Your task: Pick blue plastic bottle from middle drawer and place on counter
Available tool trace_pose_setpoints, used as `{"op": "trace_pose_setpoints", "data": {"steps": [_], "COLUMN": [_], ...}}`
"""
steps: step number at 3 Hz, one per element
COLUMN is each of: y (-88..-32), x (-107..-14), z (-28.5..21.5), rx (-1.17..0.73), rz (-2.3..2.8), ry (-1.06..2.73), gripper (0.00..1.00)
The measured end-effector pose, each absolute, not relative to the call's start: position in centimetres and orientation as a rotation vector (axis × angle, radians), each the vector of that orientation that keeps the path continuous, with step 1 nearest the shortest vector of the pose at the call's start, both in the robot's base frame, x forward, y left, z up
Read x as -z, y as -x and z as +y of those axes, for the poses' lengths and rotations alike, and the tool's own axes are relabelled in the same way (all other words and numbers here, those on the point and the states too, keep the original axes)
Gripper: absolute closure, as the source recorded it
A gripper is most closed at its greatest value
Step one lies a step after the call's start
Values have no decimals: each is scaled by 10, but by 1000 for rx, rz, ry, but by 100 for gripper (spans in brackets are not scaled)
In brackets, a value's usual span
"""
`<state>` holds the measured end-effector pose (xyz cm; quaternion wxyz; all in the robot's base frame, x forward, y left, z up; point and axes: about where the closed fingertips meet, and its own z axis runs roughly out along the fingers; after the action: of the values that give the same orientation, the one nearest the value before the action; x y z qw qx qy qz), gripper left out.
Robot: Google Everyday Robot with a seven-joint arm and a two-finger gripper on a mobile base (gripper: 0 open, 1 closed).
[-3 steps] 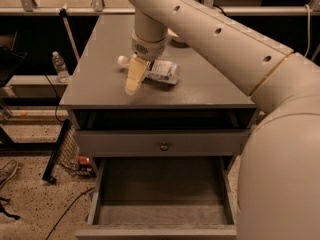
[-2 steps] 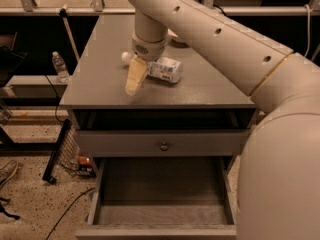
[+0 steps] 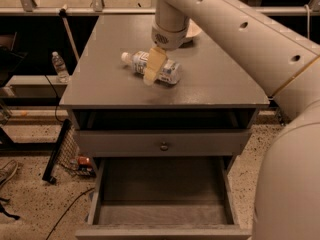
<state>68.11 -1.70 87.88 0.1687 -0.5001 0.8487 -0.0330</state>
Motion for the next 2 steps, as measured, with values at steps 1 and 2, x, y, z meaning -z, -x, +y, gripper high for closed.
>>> {"op": "trace_pose_setpoints", "data": {"steps": [1, 2], "y": [-686, -687], "x": [-889, -887], "z": [-52, -97], "rx": [70, 1], "rz": [2416, 2454], "ry": [1378, 1293], "gripper": [0, 0]}}
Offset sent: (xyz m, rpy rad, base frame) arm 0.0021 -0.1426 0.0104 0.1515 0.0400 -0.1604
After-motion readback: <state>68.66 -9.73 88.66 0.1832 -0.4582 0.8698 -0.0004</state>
